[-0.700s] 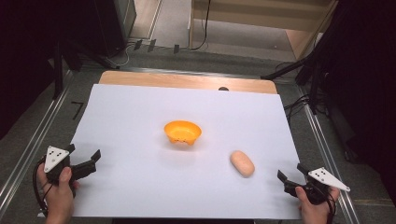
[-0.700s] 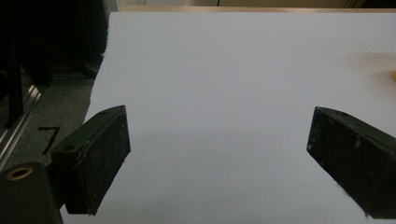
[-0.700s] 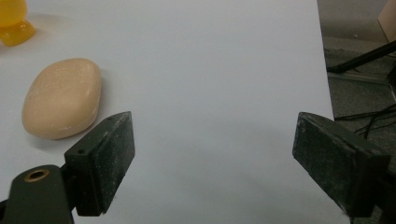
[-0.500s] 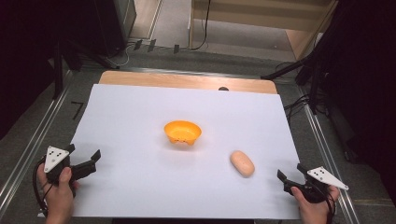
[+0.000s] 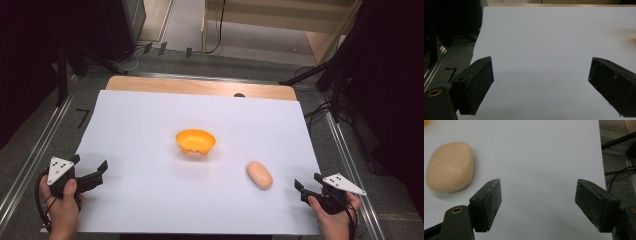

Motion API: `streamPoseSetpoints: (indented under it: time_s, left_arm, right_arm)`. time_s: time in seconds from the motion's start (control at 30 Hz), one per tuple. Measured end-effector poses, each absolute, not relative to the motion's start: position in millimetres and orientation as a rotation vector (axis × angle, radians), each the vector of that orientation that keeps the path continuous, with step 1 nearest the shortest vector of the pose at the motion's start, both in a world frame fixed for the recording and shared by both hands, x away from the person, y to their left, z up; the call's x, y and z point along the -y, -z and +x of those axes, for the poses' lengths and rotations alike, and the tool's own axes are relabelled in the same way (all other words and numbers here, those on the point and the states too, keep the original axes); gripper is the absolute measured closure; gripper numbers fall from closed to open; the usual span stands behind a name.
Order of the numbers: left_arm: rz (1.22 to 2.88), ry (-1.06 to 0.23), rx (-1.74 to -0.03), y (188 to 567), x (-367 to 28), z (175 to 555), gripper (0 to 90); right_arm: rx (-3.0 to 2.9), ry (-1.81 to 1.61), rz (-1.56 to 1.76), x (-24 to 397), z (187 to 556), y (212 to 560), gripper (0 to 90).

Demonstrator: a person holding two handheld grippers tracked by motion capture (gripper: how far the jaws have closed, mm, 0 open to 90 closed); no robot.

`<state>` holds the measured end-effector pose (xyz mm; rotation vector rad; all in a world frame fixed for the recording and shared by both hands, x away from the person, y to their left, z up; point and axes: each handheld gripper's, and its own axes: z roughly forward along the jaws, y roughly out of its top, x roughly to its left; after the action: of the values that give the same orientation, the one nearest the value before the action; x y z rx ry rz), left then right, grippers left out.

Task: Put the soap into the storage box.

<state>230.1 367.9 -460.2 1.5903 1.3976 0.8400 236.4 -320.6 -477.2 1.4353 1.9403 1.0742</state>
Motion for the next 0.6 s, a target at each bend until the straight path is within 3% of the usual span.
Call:
streamPoseSetpoints:
  time_s: [0.6]
  left_arm:
    - [1.592,-0.84,-1.397,460.2,-368.0,230.0,6.7]
  right_arm:
    - [-2.169,-0.954,1.375,286.3,257.2,469.1,21.4]
